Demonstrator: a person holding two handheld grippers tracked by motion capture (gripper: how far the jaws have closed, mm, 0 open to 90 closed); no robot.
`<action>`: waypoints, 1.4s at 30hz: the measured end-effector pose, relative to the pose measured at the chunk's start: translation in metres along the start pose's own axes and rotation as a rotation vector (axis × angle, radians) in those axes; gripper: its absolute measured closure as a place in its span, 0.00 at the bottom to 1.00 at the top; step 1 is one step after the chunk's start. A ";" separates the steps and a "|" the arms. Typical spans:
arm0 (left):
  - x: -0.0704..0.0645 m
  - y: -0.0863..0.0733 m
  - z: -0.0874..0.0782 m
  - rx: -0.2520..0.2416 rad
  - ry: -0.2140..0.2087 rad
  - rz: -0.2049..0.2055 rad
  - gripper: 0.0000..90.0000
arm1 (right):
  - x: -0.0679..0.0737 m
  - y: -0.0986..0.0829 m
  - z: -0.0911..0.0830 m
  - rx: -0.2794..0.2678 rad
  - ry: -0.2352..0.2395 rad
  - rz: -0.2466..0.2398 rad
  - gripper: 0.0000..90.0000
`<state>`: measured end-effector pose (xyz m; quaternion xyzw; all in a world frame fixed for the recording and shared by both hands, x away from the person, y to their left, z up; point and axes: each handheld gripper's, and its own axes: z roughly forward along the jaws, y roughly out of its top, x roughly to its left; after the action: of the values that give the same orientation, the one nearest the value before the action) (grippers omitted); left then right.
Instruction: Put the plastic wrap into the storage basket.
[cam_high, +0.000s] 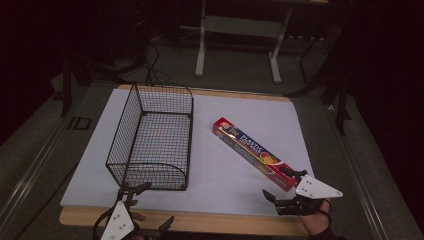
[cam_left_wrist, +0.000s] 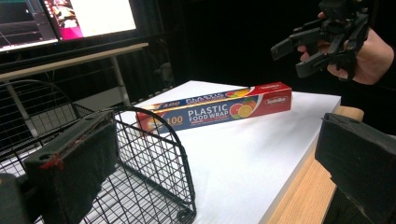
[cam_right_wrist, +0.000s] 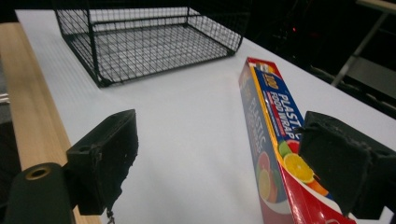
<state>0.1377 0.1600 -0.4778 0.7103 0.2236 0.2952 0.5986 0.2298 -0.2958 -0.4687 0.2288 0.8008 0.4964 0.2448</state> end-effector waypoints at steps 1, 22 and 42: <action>0.000 0.000 0.000 0.000 0.001 0.000 0.00 | -0.001 -0.001 0.000 0.001 0.002 0.010 0.14; -0.001 0.001 0.001 -0.010 -0.020 0.003 0.00 | -0.040 -0.005 0.022 0.195 0.004 -0.002 0.17; -0.002 0.001 0.002 -0.002 -0.036 0.012 0.00 | -0.080 -0.005 0.064 0.516 -0.022 0.046 0.11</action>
<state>0.1374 0.1572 -0.4771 0.7161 0.2084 0.2861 0.6016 0.3305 -0.3030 -0.4849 0.3075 0.8927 0.2786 0.1757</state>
